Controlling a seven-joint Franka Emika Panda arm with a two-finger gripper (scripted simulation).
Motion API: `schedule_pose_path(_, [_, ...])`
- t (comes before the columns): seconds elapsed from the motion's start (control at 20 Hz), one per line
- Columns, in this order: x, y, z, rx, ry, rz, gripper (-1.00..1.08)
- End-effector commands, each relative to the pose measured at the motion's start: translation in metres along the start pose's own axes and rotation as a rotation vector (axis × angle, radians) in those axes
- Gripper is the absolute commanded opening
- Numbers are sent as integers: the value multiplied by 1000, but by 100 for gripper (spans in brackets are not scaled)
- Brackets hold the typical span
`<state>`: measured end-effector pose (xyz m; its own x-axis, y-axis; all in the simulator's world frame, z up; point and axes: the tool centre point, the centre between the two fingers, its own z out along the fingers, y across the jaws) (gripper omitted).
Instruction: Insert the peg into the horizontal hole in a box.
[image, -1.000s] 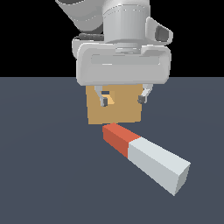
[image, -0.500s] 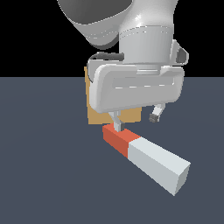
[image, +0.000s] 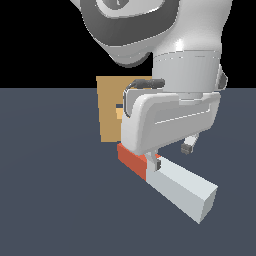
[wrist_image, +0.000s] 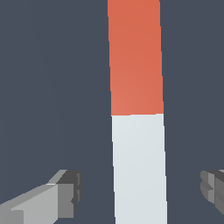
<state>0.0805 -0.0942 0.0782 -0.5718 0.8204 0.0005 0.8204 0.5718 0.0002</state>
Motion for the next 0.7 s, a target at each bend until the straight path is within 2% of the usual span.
schedule_pose_path(0.0, [-4,2,3,0,0,-21,100])
schedule_pose_path(0.4, [-6,3,7,0,0,-31,100])
schedule_pose_path(0.65, [-5,3,24,0,0,-32,100])
